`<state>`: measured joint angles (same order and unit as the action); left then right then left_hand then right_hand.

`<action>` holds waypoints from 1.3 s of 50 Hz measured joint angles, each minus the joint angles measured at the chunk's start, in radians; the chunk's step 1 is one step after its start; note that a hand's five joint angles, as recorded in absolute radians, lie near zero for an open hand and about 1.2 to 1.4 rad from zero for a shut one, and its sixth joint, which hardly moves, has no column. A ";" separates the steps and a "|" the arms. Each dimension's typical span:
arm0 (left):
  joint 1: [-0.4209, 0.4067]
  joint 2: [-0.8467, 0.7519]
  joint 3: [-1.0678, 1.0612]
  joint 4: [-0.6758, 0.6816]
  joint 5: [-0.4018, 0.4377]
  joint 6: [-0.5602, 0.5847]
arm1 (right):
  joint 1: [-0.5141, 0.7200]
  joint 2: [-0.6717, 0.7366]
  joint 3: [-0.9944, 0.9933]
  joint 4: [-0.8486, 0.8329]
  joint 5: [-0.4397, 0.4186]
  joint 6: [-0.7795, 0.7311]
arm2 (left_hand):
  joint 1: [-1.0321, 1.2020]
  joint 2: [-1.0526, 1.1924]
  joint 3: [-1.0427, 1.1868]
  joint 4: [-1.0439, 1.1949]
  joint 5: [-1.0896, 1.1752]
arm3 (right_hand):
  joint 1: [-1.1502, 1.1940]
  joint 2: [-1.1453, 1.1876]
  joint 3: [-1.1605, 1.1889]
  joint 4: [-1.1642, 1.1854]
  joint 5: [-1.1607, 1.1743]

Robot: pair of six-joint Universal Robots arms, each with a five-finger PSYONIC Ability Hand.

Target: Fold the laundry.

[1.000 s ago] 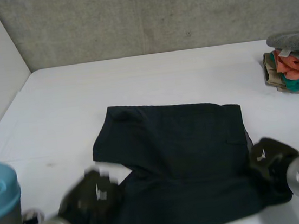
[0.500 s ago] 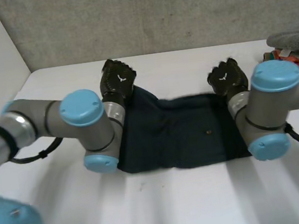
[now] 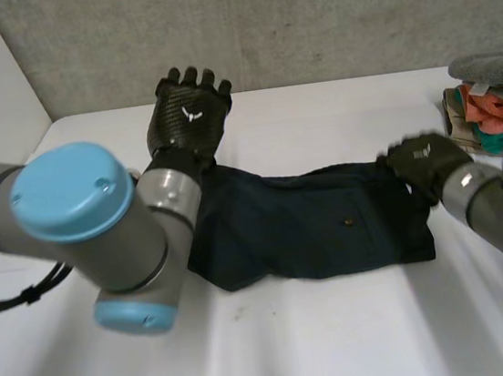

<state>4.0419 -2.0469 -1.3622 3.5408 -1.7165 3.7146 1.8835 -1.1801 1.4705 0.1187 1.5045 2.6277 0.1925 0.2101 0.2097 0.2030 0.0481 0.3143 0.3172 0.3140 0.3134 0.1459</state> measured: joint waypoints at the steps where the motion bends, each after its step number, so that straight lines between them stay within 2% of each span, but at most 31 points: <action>1: 0.002 0.022 -0.031 -0.002 0.016 -0.021 | -0.016 -0.010 0.037 0.030 -0.034 0.031 | 0.000 0.000 0.000 0.000 0.000 | 0.016 0.009 0.022 0.023 0.023; 7: 0.016 0.088 -0.143 -0.007 0.070 -0.099 | -0.060 -0.019 0.183 -0.005 -0.154 0.088 | 0.000 0.000 0.000 0.000 0.000 | 0.054 0.020 0.055 0.059 0.066; 12: 0.023 0.091 -0.167 -0.007 0.074 -0.120 | -0.064 -0.009 0.255 -0.137 -0.178 0.091 | 0.000 0.000 0.000 0.000 0.000 | 0.099 0.066 0.093 0.102 0.105; 15: 0.026 0.085 -0.169 -0.007 0.070 -0.127 | -0.059 0.010 0.277 -0.219 -0.171 0.087 | 0.000 0.000 0.000 0.000 0.000 | 0.227 0.211 0.222 0.229 0.216; 17: 0.027 0.081 -0.168 -0.007 0.068 -0.129 | -0.057 0.028 0.283 -0.271 -0.156 0.081 | 0.000 0.000 0.000 0.000 0.000 | 0.516 0.539 0.536 0.517 0.510; 20: 0.029 0.076 -0.166 -0.006 0.065 -0.131 | -0.058 0.053 0.285 -0.335 -0.116 0.065 | 0.000 0.000 0.000 0.000 0.000 | 0.729 0.839 0.835 0.838 0.798; 24: 0.031 0.074 -0.165 -0.006 0.063 -0.131 | -0.066 0.061 0.292 -0.379 -0.055 0.037 | 0.000 0.000 0.000 0.000 0.000 | 0.741 0.856 0.869 0.880 0.825; 29: 0.034 0.083 -0.169 -0.008 0.063 -0.129 | -0.106 -0.023 0.329 -0.394 0.003 -0.027 | 0.000 0.000 0.000 0.000 0.000 | 0.772 0.856 0.869 0.883 0.835; 34: 0.036 0.107 -0.180 -0.009 0.063 -0.129 | -0.167 -0.115 0.355 -0.381 0.011 -0.125 | 0.000 0.000 0.000 0.000 0.000 | 0.786 0.856 0.869 0.883 0.835; 35: 0.037 0.127 -0.191 -0.009 0.063 -0.129 | -0.206 -0.156 0.360 -0.362 0.006 -0.216 | 0.000 0.000 0.000 0.000 0.000 | 0.796 0.856 0.869 0.883 0.843; 39: 0.043 0.157 -0.213 -0.009 0.063 -0.129 | -0.225 -0.181 0.347 -0.343 -0.007 -0.333 | 0.000 0.000 0.000 0.000 0.000 | 0.797 0.856 0.869 0.883 0.846; 41: 0.049 0.172 -0.229 -0.009 0.063 -0.130 | -0.198 -0.184 0.328 -0.341 -0.018 -0.389 | 0.000 0.000 0.000 0.000 0.000 | 0.804 0.856 0.869 0.884 0.846; 47: 0.065 0.195 -0.264 -0.008 0.062 -0.130 | 0.008 -0.152 0.264 -0.397 -0.095 -0.485 | 0.000 0.000 0.000 0.000 0.000 | 0.804 0.860 0.882 0.884 0.850; 49: 0.068 0.200 -0.274 -0.008 0.062 -0.130 | 0.142 -0.102 0.250 -0.442 -0.166 -0.534 | 0.000 0.000 0.000 0.000 0.000 | 0.804 0.860 0.891 0.884 0.855; 54: 0.069 0.208 -0.286 -0.008 0.061 -0.130 | 0.314 0.000 0.265 -0.469 -0.272 -0.659 | 0.000 0.000 0.000 0.000 0.000 | 0.804 0.860 0.893 0.885 0.861; 56: 0.069 0.211 -0.287 -0.007 0.061 -0.130 | 0.349 0.027 0.274 -0.459 -0.296 -0.709 | 0.000 0.000 0.000 0.000 0.000 | 0.751 0.766 0.786 0.781 0.768; 58: 0.069 0.215 -0.283 -0.006 0.061 -0.130 | 0.381 0.053 0.283 -0.441 -0.321 -0.771 | 0.000 0.000 0.000 0.000 0.000 | 0.466 0.463 0.483 0.478 0.472; 60: 0.069 0.216 -0.278 -0.005 0.061 -0.131 | 0.391 0.059 0.288 -0.430 -0.331 -0.794 | 0.000 0.000 0.000 0.000 0.000 | 0.368 0.368 0.384 0.379 0.393; 63: 0.069 0.217 -0.253 -0.002 0.060 -0.139 | 0.389 0.008 0.293 -0.435 -0.340 -0.745 | 0.000 0.000 0.000 0.000 0.000 | -0.026 -0.023 -0.003 -0.015 0.009; 65: 0.068 0.216 -0.225 0.000 0.054 -0.153 | 0.373 -0.063 0.296 -0.452 -0.339 -0.630 | 0.000 0.000 0.000 0.000 0.000 | -0.090 -0.101 -0.094 -0.093 -0.090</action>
<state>4.1101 -1.8306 -1.5871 3.5406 -1.6624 3.5619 2.2567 -1.2434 1.7668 -0.3330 1.1653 1.9981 0.1925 0.2101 0.2097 0.2030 0.0480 0.2245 0.2166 0.2201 0.2206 0.0563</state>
